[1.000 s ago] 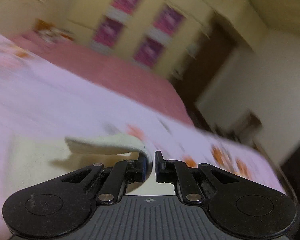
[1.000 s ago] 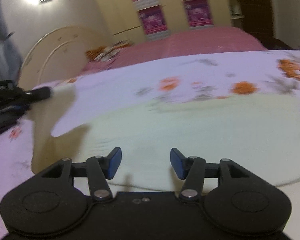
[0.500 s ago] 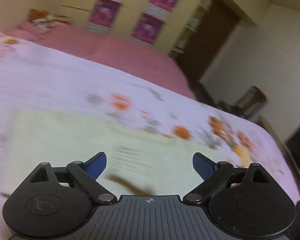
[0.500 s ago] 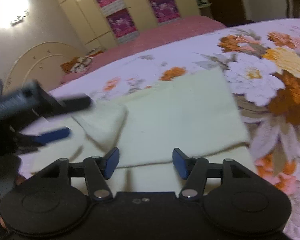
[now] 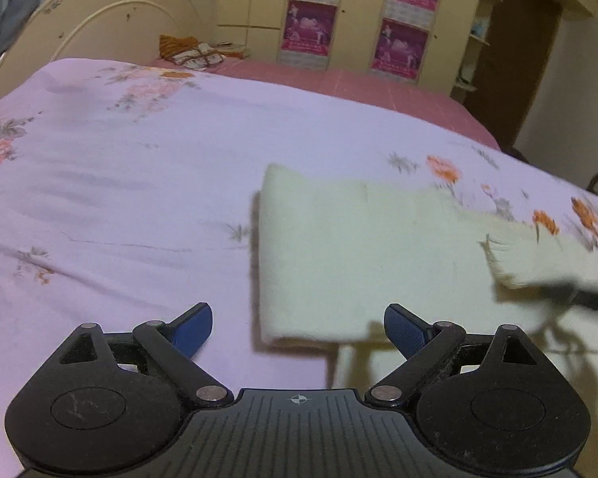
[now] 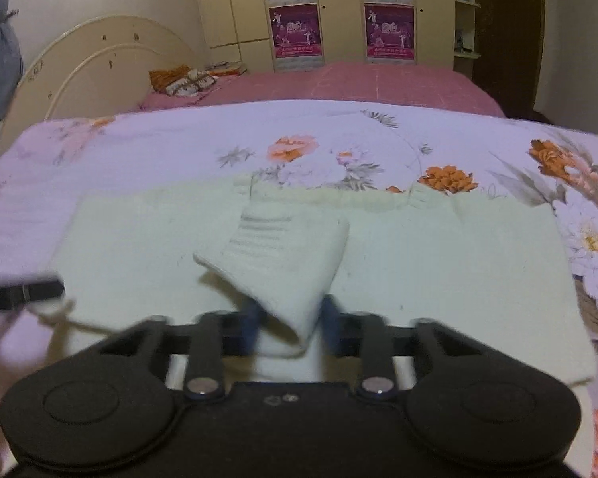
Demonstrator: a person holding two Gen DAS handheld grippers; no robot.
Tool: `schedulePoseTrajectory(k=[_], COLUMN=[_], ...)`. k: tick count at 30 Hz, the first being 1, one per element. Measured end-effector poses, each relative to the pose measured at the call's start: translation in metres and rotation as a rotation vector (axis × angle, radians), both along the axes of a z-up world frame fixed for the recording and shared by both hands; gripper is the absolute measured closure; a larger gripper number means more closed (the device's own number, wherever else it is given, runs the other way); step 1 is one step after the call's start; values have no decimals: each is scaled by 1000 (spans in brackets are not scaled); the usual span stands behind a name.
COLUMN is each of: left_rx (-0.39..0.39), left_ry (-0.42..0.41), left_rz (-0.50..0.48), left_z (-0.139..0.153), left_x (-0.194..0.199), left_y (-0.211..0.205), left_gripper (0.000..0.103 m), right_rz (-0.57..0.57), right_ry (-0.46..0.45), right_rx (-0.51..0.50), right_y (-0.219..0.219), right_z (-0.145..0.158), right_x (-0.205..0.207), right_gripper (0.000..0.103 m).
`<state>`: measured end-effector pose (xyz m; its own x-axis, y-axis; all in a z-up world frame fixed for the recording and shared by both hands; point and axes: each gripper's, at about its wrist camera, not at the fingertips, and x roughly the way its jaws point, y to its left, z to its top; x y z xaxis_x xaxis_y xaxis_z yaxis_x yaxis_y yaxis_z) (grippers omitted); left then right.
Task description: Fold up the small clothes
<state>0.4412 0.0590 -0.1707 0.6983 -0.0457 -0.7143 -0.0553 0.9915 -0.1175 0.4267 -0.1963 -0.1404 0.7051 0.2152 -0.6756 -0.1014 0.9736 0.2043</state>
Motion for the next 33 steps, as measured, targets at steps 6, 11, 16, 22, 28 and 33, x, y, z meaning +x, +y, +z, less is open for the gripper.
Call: schedulePoseTrajectory(k=[6, 11, 16, 22, 28, 33], left_rx=[54, 83, 44, 38, 19, -16], left_ry=[12, -10, -16, -17, -10, -30], left_rz=[-60, -40, 50, 66, 68, 71], left_z=[-14, -18, -16, -21, -15, 6], left_x=[2, 3, 9, 8, 5, -11], left_y=[-26, -29, -16, -12, -10, 1], left_gripper=[11, 11, 11, 11, 11, 11], right_rz=[-234, -318, -351, -405, -436, -467], right_ry=[-31, 75, 42, 5, 55, 29], right_rx=[190, 240, 263, 261, 246, 146], right_y=[-81, -121, -126, -139, -153, -158], right_z=[14, -13, -9, -6, -17, -6], right_x=[-20, -30, -31, -32, -38, -41], right_gripper=[94, 92, 64, 93, 96, 85])
